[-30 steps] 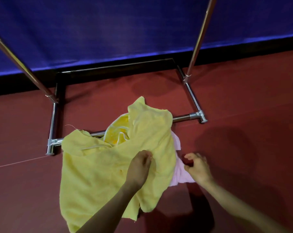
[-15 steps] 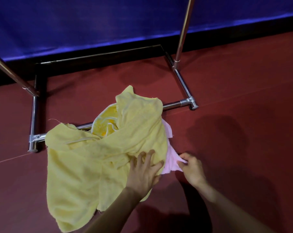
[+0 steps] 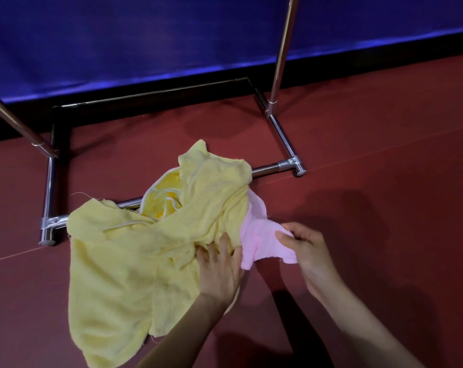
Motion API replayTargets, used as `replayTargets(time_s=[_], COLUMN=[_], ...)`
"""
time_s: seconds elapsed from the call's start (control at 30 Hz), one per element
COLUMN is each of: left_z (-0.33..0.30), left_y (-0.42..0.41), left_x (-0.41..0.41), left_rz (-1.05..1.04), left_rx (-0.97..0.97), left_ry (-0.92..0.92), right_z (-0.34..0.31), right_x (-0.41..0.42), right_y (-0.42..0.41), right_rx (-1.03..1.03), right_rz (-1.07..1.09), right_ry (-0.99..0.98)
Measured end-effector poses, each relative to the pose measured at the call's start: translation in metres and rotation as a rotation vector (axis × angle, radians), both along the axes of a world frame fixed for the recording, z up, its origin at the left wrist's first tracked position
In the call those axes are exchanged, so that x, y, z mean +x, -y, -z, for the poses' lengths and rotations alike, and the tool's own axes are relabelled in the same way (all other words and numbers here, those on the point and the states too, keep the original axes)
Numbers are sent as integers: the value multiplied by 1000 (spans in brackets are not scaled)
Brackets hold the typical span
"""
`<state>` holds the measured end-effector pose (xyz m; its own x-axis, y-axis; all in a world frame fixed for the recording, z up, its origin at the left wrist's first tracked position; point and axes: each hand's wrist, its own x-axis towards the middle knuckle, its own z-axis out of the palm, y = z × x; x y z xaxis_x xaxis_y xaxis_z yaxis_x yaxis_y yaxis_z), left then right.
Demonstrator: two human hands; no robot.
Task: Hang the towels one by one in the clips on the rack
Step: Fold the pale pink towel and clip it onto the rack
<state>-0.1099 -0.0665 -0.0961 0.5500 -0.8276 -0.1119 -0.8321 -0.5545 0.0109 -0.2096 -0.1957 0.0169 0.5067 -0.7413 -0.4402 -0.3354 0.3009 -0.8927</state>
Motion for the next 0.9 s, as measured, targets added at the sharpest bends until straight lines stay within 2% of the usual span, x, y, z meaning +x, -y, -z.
replayTargets(time_s=[0.13, 0.2, 0.33, 0.43, 0.63, 0.73, 0.9], left_z=[-32, -61, -142, -212, -390, -481, -671], left_y=[-8, -12, -12, -9, -15, -18, -29], left_x=[17, 32, 71, 92, 121, 130, 142], left_rz=[-29, -100, -245, -354, -500, -485, -442], left_rx=[-156, -339, -713, -861, -979, -1019, -1052], left_ry=[-145, -261, -592, -744, -809, -857, -854], right_z=[-29, -53, -121, -187, -369, -457, -641], right_x=[13, 25, 52, 68, 95, 103, 114], right_y=[5, 8, 15, 15, 1, -5, -12], right_rx=[44, 33, 18, -23, -54, -84, -129], right_rz=[28, 24, -3, -20, -105, -142, -183], right_ry=[111, 161, 245, 279, 370, 403, 433])
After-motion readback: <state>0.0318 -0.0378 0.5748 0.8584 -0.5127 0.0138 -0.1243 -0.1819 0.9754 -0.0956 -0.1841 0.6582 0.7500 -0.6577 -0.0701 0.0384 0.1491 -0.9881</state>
